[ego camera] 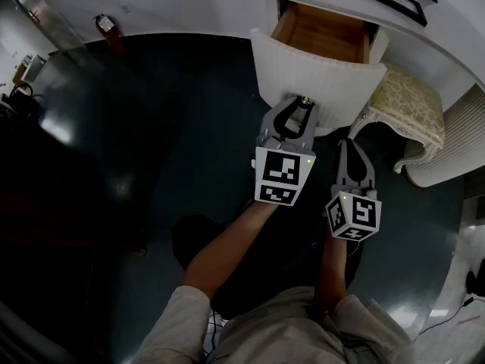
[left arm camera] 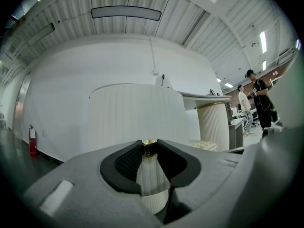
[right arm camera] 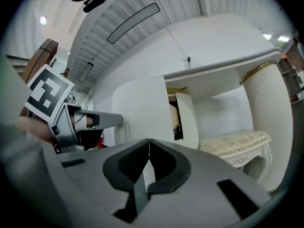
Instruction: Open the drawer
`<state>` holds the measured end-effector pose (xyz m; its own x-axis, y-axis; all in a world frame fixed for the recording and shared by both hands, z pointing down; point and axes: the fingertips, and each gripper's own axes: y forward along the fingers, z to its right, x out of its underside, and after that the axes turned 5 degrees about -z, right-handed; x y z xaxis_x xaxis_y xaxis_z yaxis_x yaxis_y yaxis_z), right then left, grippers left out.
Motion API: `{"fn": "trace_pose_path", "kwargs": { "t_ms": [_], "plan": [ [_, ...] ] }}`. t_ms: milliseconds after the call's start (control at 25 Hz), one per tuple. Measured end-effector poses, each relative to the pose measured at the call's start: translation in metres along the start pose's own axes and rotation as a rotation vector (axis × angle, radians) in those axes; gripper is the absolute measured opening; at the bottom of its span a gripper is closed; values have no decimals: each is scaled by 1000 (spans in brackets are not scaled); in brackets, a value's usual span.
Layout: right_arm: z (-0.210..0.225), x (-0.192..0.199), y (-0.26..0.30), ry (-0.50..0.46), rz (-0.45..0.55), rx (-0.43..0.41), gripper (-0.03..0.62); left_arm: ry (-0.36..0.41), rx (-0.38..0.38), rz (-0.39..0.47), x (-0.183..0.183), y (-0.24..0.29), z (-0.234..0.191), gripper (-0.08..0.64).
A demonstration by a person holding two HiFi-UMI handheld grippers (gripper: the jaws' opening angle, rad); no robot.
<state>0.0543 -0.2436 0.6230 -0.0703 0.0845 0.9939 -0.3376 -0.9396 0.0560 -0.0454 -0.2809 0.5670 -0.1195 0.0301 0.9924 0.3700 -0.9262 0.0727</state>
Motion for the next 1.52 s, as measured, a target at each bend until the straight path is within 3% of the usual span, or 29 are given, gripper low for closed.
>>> {"fn": "trace_pose_path", "kwargs": {
  "t_ms": [480, 720, 1120, 1520],
  "plan": [
    [-12, 6, -2, 4, -7, -38, 17, 5, 5, 28, 3, -19, 3, 106],
    [-8, -1, -11, 40, 57, -22, 16, 6, -2, 33, 4, -30, 6, 106],
    [-5, 4, -20, 68, 76, -35, 15, 20, 3, 43, 9, -44, 10, 106],
    [-1, 9, -20, 81, 61, -52, 15, 5, 2, 39, 6, -46, 11, 106]
  ]
}}
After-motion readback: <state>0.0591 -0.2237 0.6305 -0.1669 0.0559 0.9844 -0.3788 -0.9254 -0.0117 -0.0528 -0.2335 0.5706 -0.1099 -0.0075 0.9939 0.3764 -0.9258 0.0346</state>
